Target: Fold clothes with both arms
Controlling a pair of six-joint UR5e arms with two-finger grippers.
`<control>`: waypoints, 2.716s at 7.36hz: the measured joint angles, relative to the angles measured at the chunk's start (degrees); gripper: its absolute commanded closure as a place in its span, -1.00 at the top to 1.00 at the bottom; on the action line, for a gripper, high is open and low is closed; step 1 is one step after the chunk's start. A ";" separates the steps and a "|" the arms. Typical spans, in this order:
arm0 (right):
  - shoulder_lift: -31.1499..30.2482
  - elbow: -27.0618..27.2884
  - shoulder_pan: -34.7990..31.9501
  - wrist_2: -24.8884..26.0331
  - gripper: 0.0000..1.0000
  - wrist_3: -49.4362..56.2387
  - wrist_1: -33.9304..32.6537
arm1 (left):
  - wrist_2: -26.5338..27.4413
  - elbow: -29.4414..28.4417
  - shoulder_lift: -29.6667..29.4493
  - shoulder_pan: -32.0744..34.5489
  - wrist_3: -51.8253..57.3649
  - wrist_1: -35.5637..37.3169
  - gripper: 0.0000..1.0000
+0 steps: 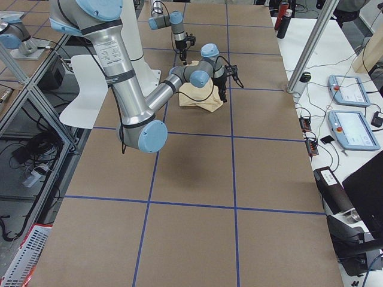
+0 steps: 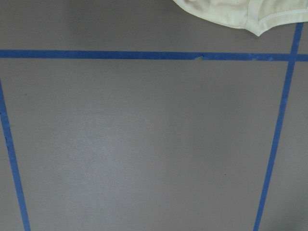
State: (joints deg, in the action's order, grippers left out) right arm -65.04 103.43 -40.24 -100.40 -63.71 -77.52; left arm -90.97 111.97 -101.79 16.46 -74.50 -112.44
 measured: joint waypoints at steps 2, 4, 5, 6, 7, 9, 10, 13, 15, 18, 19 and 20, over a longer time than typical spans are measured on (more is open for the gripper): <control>0.00 -0.12 0.16 0.00 1.00 -0.10 0.05 | -0.07 -2.07 0.06 5.55 7.42 -0.05 -1.00; 0.00 -0.15 0.42 0.08 1.00 -0.50 0.08 | -0.18 -8.91 -1.73 13.21 15.50 -0.67 -1.00; 0.00 -0.14 0.64 0.12 1.00 -0.74 0.09 | -0.23 -14.23 -5.21 17.57 19.63 -1.92 -1.00; 0.00 -0.11 0.84 0.17 1.00 -0.88 0.09 | -0.33 -21.48 -10.24 21.50 22.63 -4.35 -1.00; 0.03 -0.08 0.98 0.21 1.00 -0.96 0.09 | -0.55 -30.64 -17.06 24.75 24.74 -7.40 -1.00; 0.13 -0.07 1.30 0.39 1.00 -1.05 0.09 | -1.64 -46.51 -30.36 28.52 26.15 -11.95 -1.00; 0.19 -0.07 1.47 0.46 1.00 -1.06 0.09 | -2.60 -50.48 -34.18 29.33 26.33 -12.88 -0.67; 1.02 -0.34 3.07 1.51 1.00 -2.65 0.05 | -3.38 -52.52 -33.30 30.49 27.29 -18.76 1.00; 4.62 -2.02 5.26 3.42 0.98 -8.21 -0.50 | -4.38 -49.50 -27.29 31.60 31.56 -25.20 1.00; 15.98 -13.06 10.30 9.25 0.72 -20.19 -1.46 | -6.04 -44.36 -22.77 32.05 32.93 -26.28 1.00; 18.89 -16.33 12.54 11.54 0.41 -23.08 -2.32 | -7.28 -43.63 -22.51 32.14 32.94 -26.20 1.00; 20.44 -18.36 14.64 13.61 0.11 -24.75 -2.72 | -8.17 -43.23 -22.39 32.24 32.91 -26.13 1.00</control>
State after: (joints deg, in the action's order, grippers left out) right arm -44.60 85.06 -25.59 -86.79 -88.46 -80.24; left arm -99.14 68.74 -124.17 48.70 -41.58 -138.57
